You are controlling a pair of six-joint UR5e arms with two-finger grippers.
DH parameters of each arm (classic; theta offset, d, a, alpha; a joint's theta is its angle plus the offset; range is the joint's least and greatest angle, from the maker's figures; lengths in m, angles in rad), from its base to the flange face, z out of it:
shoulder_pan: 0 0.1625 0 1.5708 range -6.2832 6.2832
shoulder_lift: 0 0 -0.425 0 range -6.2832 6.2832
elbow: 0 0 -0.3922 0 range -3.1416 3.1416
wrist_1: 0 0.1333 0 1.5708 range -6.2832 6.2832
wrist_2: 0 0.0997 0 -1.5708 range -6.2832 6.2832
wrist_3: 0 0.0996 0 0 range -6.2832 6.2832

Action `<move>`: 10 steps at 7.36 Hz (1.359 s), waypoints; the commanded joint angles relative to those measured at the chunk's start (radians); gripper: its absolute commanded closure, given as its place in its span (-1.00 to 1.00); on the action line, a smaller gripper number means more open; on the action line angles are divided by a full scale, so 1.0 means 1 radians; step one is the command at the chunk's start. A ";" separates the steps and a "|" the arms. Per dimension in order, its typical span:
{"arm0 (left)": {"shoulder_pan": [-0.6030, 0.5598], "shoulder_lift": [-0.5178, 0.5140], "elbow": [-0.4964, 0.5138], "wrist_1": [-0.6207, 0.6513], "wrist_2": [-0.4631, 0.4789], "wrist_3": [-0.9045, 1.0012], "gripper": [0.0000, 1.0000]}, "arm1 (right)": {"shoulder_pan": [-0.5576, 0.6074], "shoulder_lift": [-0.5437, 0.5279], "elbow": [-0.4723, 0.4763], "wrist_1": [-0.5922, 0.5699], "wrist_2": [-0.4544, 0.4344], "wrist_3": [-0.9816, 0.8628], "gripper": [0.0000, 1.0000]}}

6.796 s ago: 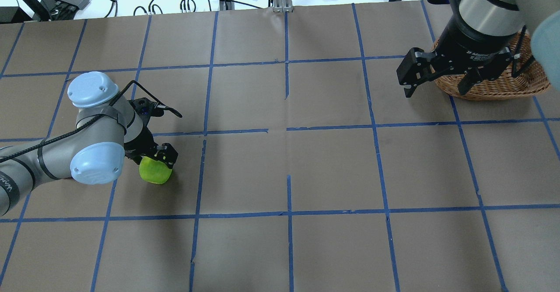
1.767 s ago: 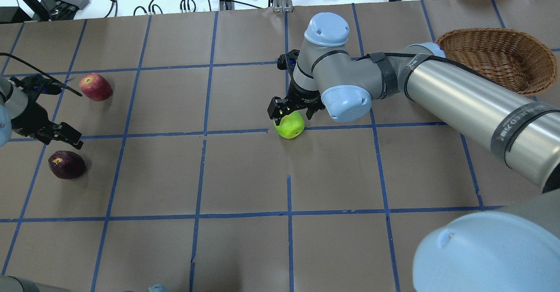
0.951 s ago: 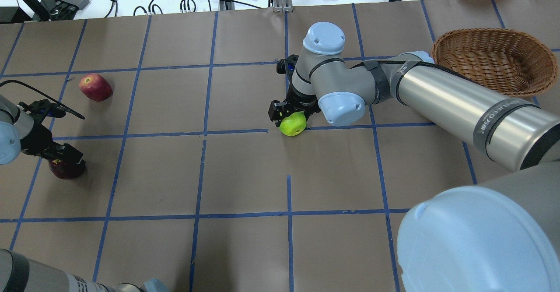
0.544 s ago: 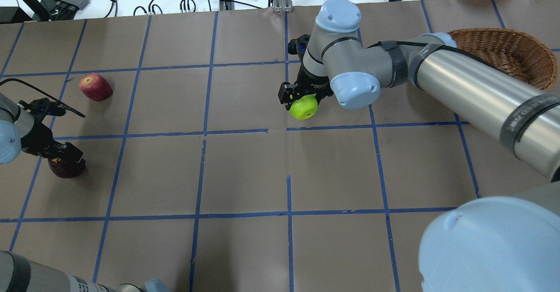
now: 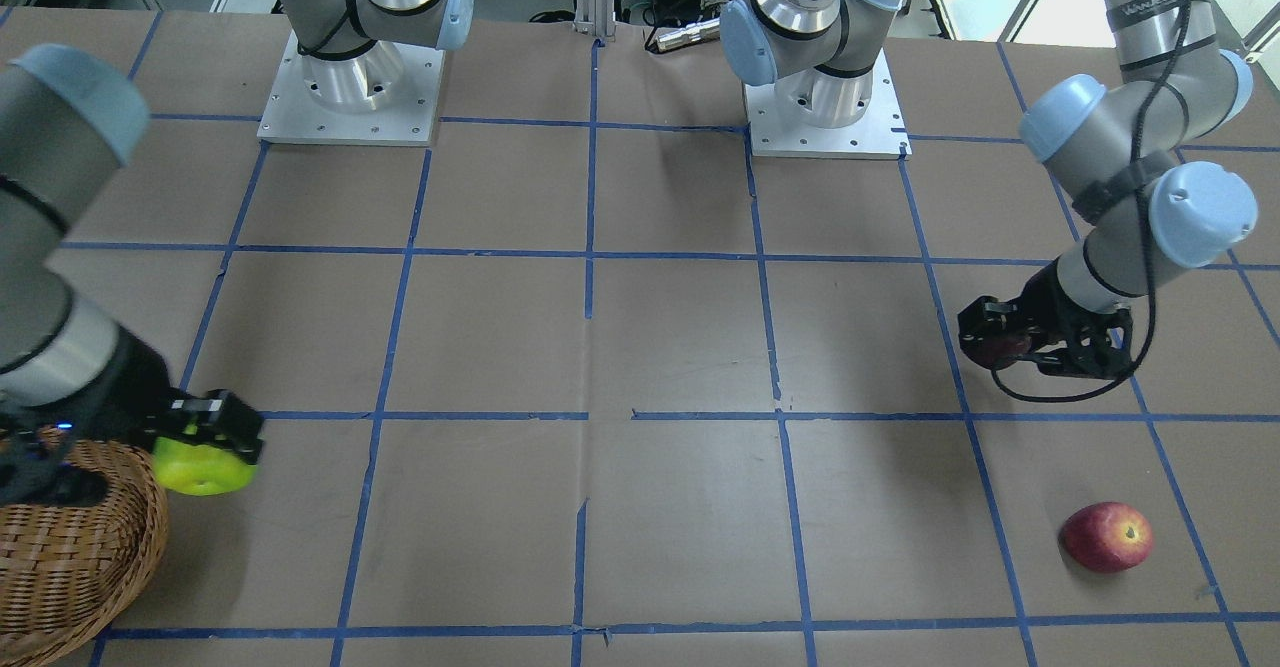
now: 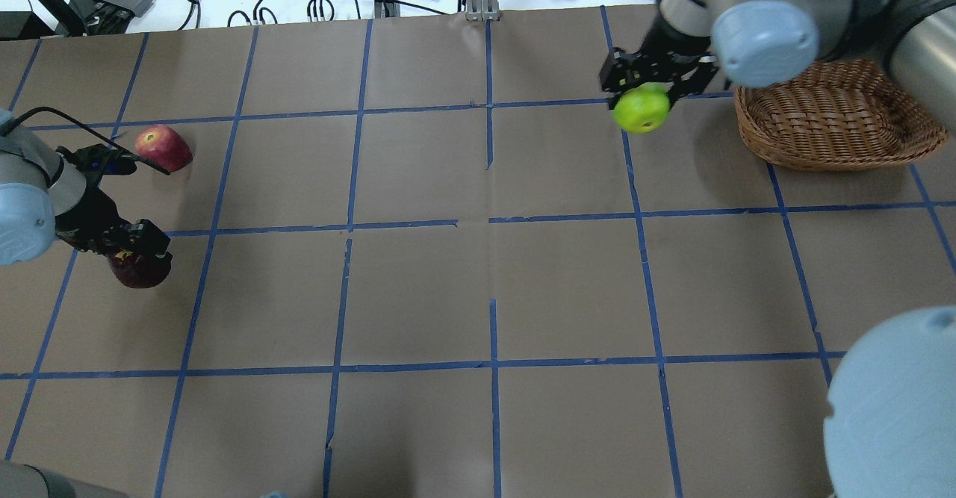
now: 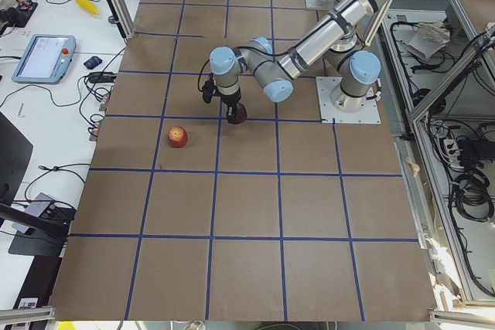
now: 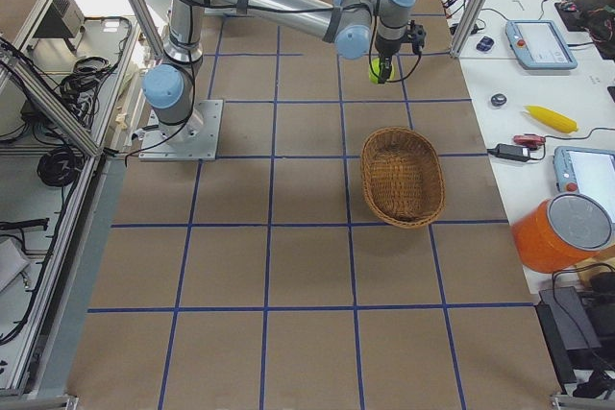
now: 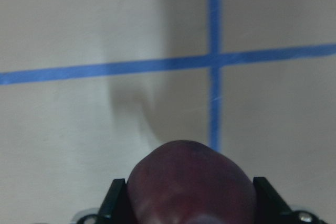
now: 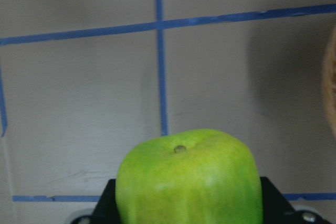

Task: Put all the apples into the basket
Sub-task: 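Lower the green apple into the basket while the left carries the purple apple mid-table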

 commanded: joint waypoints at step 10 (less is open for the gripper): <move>-0.753 -0.183 0.090 0.357 -0.162 -1.278 0.07 | -0.350 0.313 -0.091 -0.382 -0.183 -0.485 -1.00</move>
